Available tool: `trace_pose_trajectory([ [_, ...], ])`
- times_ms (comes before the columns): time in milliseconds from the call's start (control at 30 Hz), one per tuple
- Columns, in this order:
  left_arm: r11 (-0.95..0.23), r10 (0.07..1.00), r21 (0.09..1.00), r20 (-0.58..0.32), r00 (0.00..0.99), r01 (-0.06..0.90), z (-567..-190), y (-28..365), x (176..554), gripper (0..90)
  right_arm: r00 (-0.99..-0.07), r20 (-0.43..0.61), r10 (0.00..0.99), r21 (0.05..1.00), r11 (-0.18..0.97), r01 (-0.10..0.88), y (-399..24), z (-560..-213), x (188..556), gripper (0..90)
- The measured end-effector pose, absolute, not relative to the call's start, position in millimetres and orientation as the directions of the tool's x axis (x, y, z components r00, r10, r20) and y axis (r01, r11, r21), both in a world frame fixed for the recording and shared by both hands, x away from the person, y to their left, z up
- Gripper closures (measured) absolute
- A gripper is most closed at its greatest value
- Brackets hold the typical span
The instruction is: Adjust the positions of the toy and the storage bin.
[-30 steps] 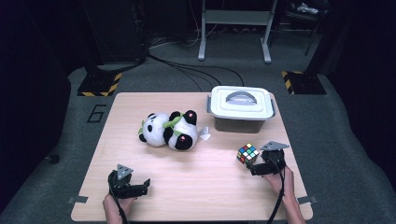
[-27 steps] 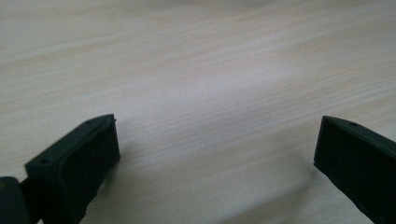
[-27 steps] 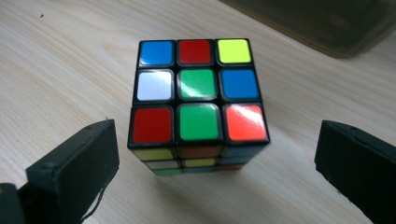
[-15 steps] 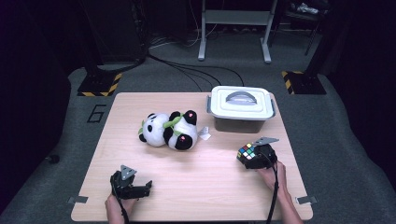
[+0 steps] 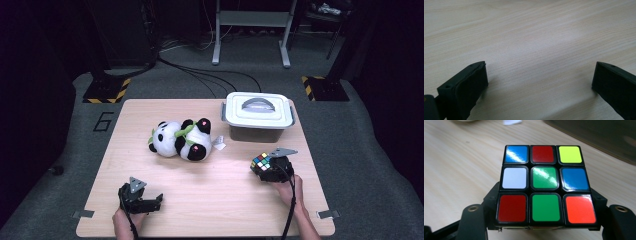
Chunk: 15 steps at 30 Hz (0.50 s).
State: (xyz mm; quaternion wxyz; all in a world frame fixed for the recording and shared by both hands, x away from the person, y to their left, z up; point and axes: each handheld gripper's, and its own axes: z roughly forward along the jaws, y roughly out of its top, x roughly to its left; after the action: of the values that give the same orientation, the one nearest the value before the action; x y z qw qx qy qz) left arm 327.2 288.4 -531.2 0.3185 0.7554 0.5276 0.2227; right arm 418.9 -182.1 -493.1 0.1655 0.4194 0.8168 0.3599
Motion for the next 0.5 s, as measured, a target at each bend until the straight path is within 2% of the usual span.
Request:
trace_pose_trajectory([
  [200,-0.240,0.939,0.716,0.000,0.344,0.656,-531.2,288.4,327.2,0.1,-0.684,0.037,0.729,0.724,0.452,0.521,-141.3,-487.7,402.9,32.9],
  [300,-0.241,0.939,0.716,0.000,0.345,0.655,-531.2,288.4,327.3,0.1,-0.747,0.040,0.663,0.728,0.493,0.476,-106.6,-485.6,393.1,32.9],
  [500,-0.240,0.939,0.716,0.000,0.344,0.656,-531.2,288.4,327.3,0.1,-0.816,0.040,0.576,0.724,0.546,0.421,-60.2,-486.6,379.3,32.9],
])
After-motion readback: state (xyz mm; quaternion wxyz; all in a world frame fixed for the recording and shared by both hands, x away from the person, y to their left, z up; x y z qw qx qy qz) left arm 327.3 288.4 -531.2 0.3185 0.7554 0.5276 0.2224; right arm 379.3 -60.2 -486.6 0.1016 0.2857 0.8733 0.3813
